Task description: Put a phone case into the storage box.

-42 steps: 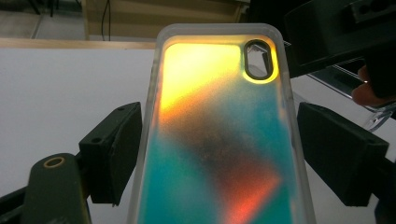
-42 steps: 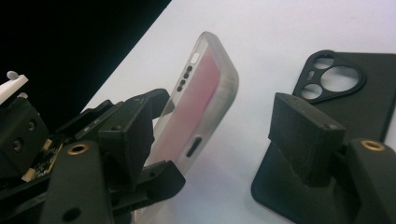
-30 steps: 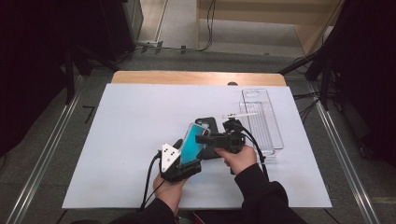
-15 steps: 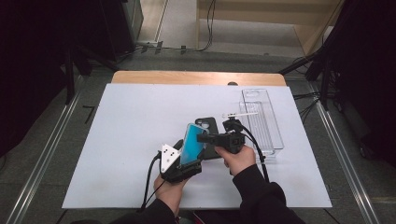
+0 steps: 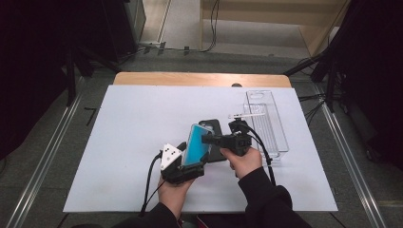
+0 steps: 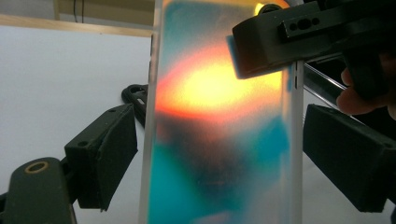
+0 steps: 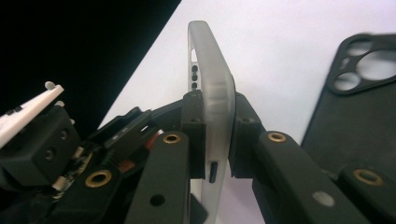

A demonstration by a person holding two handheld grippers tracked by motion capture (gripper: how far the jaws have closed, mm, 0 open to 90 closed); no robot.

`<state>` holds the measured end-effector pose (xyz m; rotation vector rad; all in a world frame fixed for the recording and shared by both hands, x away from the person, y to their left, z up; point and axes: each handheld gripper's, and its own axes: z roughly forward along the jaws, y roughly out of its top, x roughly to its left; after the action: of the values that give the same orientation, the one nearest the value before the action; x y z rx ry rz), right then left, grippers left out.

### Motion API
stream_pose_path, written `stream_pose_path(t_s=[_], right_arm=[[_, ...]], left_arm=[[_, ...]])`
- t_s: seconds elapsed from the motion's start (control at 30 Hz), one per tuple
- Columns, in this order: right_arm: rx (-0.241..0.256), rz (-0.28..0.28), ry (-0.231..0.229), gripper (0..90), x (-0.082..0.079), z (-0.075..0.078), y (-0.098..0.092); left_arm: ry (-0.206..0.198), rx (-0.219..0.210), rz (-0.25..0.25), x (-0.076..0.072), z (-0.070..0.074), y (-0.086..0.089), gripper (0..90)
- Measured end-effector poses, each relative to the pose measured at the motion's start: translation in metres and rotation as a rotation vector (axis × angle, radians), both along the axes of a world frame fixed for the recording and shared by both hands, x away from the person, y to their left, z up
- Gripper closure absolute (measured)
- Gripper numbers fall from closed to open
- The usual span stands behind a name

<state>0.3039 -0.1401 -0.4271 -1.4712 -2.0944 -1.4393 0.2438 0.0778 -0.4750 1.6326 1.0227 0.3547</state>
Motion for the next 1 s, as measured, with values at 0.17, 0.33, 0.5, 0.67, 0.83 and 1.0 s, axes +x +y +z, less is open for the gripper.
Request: stream_pose_path(t_s=[0.17,0.33,0.5,0.67,0.83,1.0], right_arm=[[-0.039,-0.015,-0.046,77.5,-0.001,0.006,-0.005],[-0.083,-0.015,-0.094,77.5,-0.002,0.008,-0.006],[-0.108,0.009,-0.116,77.4,-0.004,0.009,-0.007],[-0.152,0.023,-0.159,77.4,-0.006,0.012,-0.007],[-0.163,0.072,-0.183,77.5,-0.007,0.014,-0.01],[-0.177,0.105,-0.228,77.5,-0.008,0.017,-0.013]], left_arm=[[0.067,0.027,-0.052,0.004,0.007,0.001,12.2],[0.12,0.044,-0.106,0.01,0.016,0.006,13.5],[0.165,0.106,-0.188,0.018,0.023,0.01,14.8],[0.218,0.102,-0.246,0.026,0.028,0.015,14.9],[0.226,0.137,-0.319,0.031,0.035,0.019,14.9],[0.221,0.171,-0.381,0.034,0.041,0.024,14.9]])
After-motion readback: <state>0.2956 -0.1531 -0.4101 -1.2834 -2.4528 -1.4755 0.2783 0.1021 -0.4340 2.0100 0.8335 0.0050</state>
